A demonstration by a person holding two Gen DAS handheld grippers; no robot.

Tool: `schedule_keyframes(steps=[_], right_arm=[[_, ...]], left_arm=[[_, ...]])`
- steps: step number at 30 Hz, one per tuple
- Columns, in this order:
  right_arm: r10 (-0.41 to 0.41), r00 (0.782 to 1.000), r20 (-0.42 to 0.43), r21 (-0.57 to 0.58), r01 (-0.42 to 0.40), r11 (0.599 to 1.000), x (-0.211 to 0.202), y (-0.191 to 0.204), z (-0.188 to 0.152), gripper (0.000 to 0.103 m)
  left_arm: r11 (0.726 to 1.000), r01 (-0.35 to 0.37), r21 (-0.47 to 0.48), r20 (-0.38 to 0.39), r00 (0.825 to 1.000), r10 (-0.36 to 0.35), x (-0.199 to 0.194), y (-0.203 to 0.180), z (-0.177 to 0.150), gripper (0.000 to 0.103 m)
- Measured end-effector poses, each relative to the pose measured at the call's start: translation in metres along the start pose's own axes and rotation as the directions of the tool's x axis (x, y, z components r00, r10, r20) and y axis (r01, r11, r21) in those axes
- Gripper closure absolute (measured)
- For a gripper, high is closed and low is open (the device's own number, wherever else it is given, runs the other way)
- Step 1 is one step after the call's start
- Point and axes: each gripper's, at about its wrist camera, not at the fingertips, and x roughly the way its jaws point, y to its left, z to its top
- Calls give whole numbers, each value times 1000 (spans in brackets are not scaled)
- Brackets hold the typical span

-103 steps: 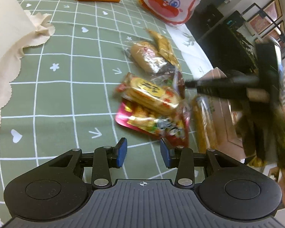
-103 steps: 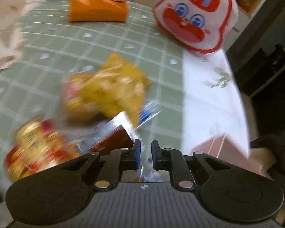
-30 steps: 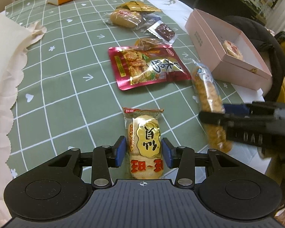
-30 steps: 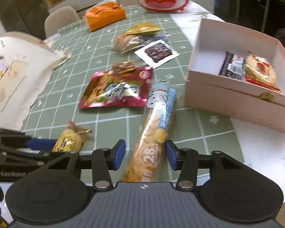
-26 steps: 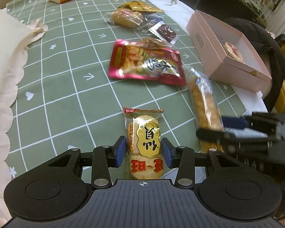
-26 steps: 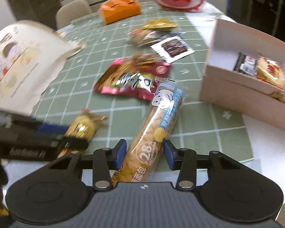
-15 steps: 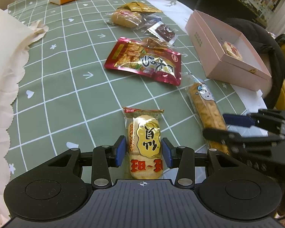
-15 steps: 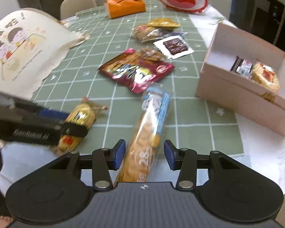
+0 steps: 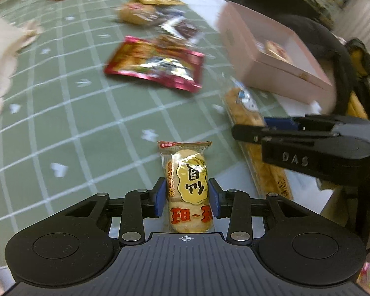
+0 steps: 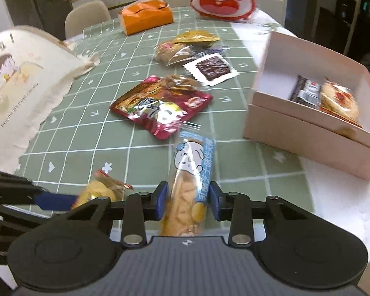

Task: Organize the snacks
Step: 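Carry the cake and bread stick over the pink box and release them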

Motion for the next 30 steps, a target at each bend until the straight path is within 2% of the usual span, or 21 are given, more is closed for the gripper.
schedule_keyframes(steps=[5,7,10,13,14,17,20,23,26,27,30], right_arm=[[-3,999,45,72,0,997,-46,-30,-13,71],[-9,997,78,97,2,995,-68,-41,-15,71],[-79,983,163,111,61,992,-106,-52,-11,72],[-127,956,263,152,89,984,-145,-64,-1,72],[-150,940,307,165,103,981,-159,-68,4,73],[-201,891,406,195,130,972,-191,-78,19,73],[-243,855,458,210,161,964,-209,-89,36,73],[-280,832,479,217,197,956,-217,-93,49,73],[-299,822,484,223,215,951,-219,-96,57,73],[-304,821,483,226,218,949,-219,-97,58,73],[-317,823,471,243,224,944,-216,-101,59,73]], left_arm=[[989,109,97,-6,994,-109,-3,-35,5,63],[981,150,126,19,988,-154,-10,-48,16,63],[967,191,168,94,973,-209,-27,-64,40,63],[953,232,196,189,944,-269,-49,-78,72,63],[948,240,211,230,930,-287,-57,-83,85,63],[945,222,240,325,899,-294,-72,-94,120,63],[949,199,244,396,873,-285,-72,-107,156,63],[952,195,237,413,867,-280,-65,-118,185,63],[954,190,230,408,872,-272,-47,-126,201,63],[956,193,223,401,876,-270,-37,-127,205,63],[959,195,207,331,908,-256,-4,-126,215,62]])
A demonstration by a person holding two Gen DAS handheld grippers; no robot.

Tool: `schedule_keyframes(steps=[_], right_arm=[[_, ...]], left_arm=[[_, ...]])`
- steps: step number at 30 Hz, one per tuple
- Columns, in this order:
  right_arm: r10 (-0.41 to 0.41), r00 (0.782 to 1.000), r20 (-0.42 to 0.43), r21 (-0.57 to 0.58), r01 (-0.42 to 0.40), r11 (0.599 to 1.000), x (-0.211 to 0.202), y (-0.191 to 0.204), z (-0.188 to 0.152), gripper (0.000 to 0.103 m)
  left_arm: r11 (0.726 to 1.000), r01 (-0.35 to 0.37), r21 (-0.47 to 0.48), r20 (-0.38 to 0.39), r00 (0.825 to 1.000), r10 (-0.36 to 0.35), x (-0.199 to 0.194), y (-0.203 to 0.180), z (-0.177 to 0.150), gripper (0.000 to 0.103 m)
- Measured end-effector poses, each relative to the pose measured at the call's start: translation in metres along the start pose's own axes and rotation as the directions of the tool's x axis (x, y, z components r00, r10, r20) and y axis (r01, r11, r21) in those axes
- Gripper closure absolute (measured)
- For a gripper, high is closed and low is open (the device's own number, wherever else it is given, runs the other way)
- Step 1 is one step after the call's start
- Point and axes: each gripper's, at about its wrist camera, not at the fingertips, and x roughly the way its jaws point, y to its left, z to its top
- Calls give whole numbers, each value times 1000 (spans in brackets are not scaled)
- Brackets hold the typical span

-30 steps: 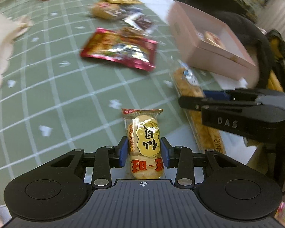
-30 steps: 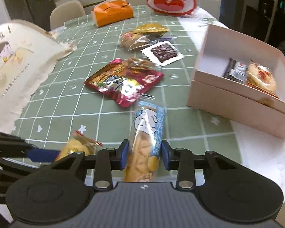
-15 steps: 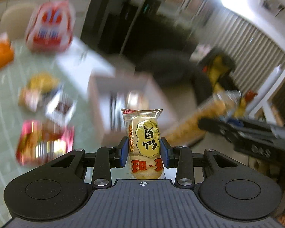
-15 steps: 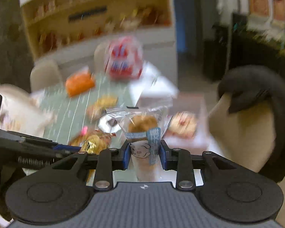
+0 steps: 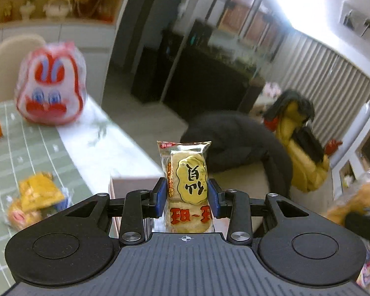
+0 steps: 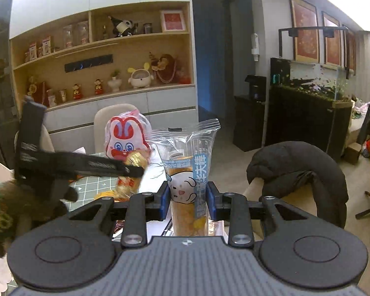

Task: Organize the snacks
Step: 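Carry the cake and bread stick over the pink box and release them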

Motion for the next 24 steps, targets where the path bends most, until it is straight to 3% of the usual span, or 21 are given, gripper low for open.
schedule_keyframes(steps=[4,9,13,15,16,17,19,24], right_arm=[[-13,999,-35,31,14,999,9,-7,-4,73],[-9,998,-61,63,13,998,32,-11,-3,73],[2,997,-75,91,5,996,55,-15,1,73],[0,997,-83,100,9,995,69,-14,5,73],[-1,997,-81,102,9,995,73,-14,6,73],[-3,997,-77,103,11,995,78,-14,7,73],[-16,997,-81,107,25,994,84,-15,8,73],[-25,993,-118,117,39,992,99,-21,1,73]], left_arm=[[999,-40,-11,29,999,40,13,12,-11,61],[993,-8,-114,83,996,18,-5,35,-24,61],[988,9,-151,64,998,1,1,40,-30,61],[992,51,-111,61,997,-45,11,31,-26,60],[998,30,-51,19,999,-29,23,24,-26,56],[1000,-6,-2,-39,999,6,35,18,-28,61],[999,-35,5,-70,997,36,50,19,-32,61],[973,51,-224,31,999,-45,31,46,-37,61]])
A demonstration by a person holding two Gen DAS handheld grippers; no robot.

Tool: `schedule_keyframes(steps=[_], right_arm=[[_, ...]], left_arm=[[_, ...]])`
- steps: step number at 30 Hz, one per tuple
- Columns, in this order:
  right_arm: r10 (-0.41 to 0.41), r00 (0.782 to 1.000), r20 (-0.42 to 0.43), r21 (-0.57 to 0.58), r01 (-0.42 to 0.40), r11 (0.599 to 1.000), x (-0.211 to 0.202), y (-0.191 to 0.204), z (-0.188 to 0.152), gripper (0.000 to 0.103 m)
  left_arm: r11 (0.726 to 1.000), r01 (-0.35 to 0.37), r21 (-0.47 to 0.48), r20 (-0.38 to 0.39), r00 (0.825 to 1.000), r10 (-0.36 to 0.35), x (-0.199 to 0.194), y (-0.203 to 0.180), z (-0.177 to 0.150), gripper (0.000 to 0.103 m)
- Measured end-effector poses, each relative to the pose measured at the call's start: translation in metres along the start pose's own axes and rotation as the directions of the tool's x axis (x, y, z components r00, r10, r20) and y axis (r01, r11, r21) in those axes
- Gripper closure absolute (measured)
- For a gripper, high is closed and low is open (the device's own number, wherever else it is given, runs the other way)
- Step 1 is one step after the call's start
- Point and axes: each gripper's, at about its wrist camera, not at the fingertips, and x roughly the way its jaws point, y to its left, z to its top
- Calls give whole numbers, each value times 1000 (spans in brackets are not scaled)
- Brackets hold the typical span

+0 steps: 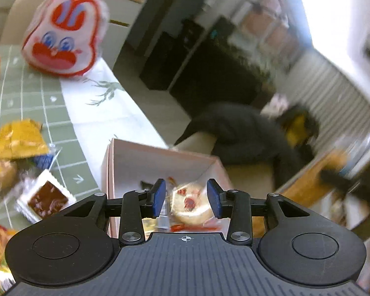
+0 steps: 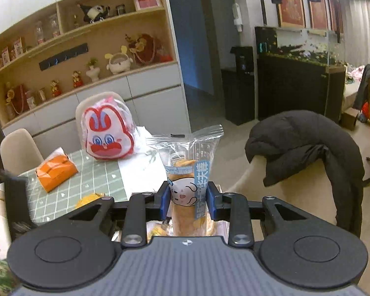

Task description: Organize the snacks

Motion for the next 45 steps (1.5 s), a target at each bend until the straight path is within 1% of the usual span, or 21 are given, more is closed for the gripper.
schedule_keyframes(steps=[3,5,7,9,11,13,14,15,16,18,19,23,27,29,32,33,35,38,40,42,45], right_arm=[[-5,999,-34,-1,4,1000,10,-2,-4,73],[6,999,-51,-6,-6,1000,19,-2,-5,73],[16,994,-106,-14,-18,1000,35,1,-4,72],[56,972,-227,-19,-62,998,66,6,-2,71],[56,953,-298,34,-49,998,92,5,-4,70],[51,954,-295,59,-35,998,98,4,-5,68],[47,959,-280,60,-31,998,97,5,-6,62],[41,964,-264,57,-27,998,94,5,-8,53],[34,967,-253,52,-22,998,93,7,-9,50],[23,967,-253,26,-17,1000,90,11,-15,49],[23,967,-255,10,-21,1000,89,15,-17,49],[37,966,-258,-73,-58,996,76,35,-35,49],[19,963,-269,-146,-61,987,70,55,-53,49],[37,957,-289,-138,-80,987,67,59,-60,49],[66,949,-308,-139,-113,984,63,68,-72,49],[76,947,-313,-143,-126,982,60,71,-77,49],[114,936,-335,-149,-172,974,55,81,-90,49],[168,912,-374,-181,-250,951,52,101,-113,49],[183,901,-394,-184,-272,945,54,114,-127,49],[208,887,-412,-145,-290,946,58,121,-136,49],[265,866,-425,-62,-320,945,63,125,-142,49]], left_arm=[[1000,0,-5,20,1000,1,-31,8,-6,61],[1000,-25,-6,-2,1000,25,-47,17,-17,61],[997,-60,-51,-25,998,58,-57,30,-30,61],[989,-86,-118,-40,996,82,-65,46,-40,61],[979,-129,-156,-45,991,123,-74,64,-47,61],[962,-208,-174,-41,978,204,-84,82,-50,61],[951,-249,-185,-41,968,246,-89,90,-52,61],[936,-291,-197,-46,957,287,-92,99,-53,61],[919,-333,-211,-62,943,327,-92,109,-55,61],[890,-394,-230,-88,919,384,-93,124,-57,61],[881,-411,-235,-92,912,400,-93,130,-58,61],[886,-418,-199,-83,908,410,-86,140,-53,61],[889,-437,-137,-80,900,429,-68,143,-44,61],[898,-424,-116,-91,905,416,-62,143,-42,61],[923,-383,-45,-102,920,377,-49,139,-39,61],[927,-374,-26,-111,923,369,-45,138,-37,61],[932,-361,-10,-125,926,357,-37,137,-35,61],[935,-355,0,-132,927,352,-30,137,-32,61],[939,-342,-15,-142,931,337,-32,140,-29,62],[937,-348,-38,-132,931,340,-44,145,-27,62],[923,-380,-59,-113,921,373,-61,157,-29,62]])
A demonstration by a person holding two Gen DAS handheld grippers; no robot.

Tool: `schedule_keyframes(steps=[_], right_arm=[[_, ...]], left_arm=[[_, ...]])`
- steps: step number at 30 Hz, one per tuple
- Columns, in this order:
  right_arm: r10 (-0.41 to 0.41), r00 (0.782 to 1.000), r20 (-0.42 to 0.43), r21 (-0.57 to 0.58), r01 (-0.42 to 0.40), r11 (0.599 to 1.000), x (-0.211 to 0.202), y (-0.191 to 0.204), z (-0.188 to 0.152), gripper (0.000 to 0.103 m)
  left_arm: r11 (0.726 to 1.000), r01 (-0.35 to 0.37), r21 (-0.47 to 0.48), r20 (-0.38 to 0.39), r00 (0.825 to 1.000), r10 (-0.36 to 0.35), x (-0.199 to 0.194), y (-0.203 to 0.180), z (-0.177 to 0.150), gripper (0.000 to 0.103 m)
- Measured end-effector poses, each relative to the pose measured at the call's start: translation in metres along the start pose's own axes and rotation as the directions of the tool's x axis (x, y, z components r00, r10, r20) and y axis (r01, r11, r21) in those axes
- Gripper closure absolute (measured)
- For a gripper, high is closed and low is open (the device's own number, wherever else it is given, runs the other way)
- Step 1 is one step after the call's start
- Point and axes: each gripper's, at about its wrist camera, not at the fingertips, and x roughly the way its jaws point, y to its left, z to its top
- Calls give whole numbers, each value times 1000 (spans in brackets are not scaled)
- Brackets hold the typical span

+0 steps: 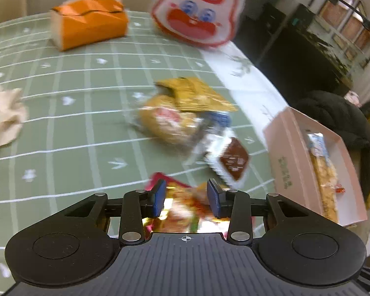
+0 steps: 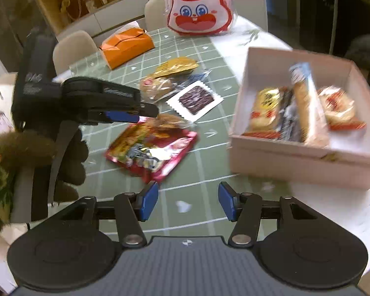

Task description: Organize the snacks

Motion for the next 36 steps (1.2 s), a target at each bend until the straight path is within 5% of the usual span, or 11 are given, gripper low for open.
schedule_keyframes(steps=[4,19,26,36], right_arm=[[10,1000,-10,13,-9,1000,10,5,3,49],[-60,997,-42,100,64,993,-4,-39,-18,49],[-95,995,-41,128,99,987,-16,-59,-34,48],[-190,981,45,89,186,979,-10,-83,8,47]], left_arm=[[999,-8,-44,-15,1000,8,7,20,-5,63],[985,99,139,-128,988,-82,-15,-30,-62,67],[952,267,152,-249,942,-224,-32,-41,-81,75],[963,163,217,-93,985,-146,-40,-55,-46,75]])
